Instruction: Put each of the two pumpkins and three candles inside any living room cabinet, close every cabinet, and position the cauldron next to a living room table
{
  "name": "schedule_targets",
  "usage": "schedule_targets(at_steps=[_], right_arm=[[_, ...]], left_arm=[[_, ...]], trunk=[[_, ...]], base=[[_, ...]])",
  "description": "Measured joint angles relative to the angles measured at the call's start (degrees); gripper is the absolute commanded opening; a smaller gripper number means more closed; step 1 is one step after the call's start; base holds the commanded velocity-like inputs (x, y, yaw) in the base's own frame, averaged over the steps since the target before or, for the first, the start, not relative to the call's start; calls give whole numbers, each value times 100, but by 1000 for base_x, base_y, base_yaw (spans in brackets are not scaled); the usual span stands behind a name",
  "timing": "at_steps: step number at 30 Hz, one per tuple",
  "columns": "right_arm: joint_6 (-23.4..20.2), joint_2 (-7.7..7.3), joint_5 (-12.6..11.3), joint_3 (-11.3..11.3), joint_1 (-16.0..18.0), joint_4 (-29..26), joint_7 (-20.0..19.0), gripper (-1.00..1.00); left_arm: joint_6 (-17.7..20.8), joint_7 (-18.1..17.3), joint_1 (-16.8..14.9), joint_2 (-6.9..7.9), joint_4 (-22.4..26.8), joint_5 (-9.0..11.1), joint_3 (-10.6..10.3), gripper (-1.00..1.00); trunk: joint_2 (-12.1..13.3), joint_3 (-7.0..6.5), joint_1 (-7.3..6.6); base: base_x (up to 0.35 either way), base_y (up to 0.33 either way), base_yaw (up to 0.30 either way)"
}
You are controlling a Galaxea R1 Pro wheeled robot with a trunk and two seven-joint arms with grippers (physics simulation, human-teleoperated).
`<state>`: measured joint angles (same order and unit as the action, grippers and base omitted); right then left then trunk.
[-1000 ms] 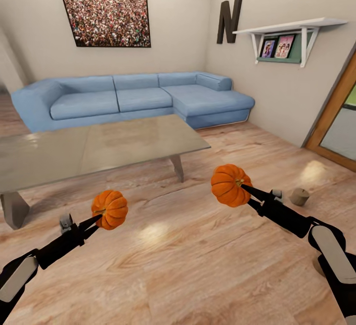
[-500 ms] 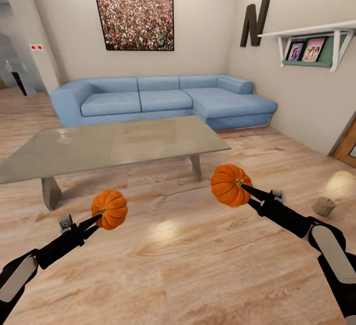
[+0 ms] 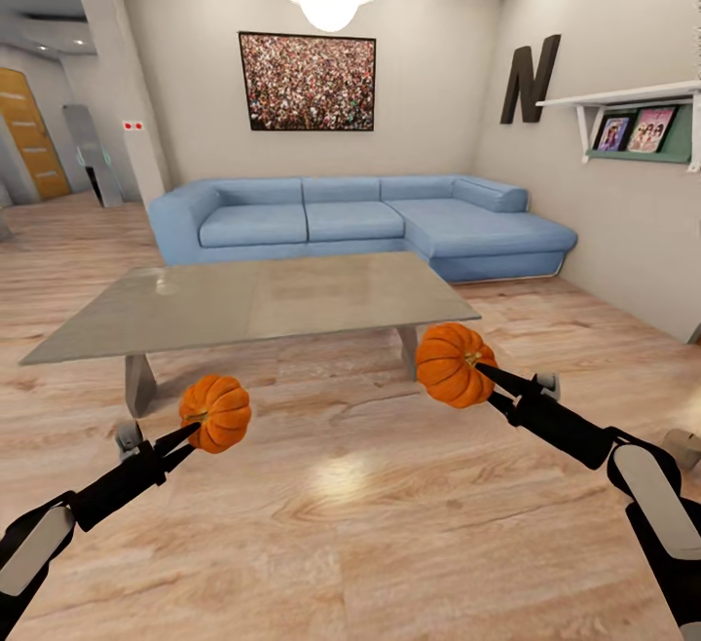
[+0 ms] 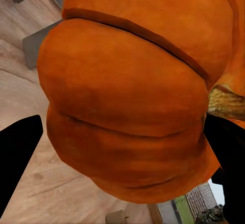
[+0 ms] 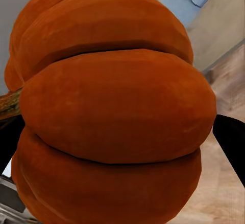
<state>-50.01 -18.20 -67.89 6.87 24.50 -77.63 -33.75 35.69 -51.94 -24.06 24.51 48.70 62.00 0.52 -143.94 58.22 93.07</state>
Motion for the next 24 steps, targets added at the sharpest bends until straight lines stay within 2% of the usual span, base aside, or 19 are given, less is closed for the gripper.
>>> schedule_targets(at_steps=[5,11,24], right_arm=[[-1,0,-4,0,3,-15,-3,-100],[3,0,18,-1,3,-23,3,-100],[9,9,49,-2,7,2,7,-100]], left_arm=[[0,0,-1,0,-8,2,-7,-100],[-8,1,-1,0,-18,-4,1,-100],[-19,2,2,1,-3,-21,4,-100]], trunk=[[7,-111,-13],[7,-113,-13],[8,-126,-12]], base=[[0,0,1],[0,0,40],[-11,11,267]])
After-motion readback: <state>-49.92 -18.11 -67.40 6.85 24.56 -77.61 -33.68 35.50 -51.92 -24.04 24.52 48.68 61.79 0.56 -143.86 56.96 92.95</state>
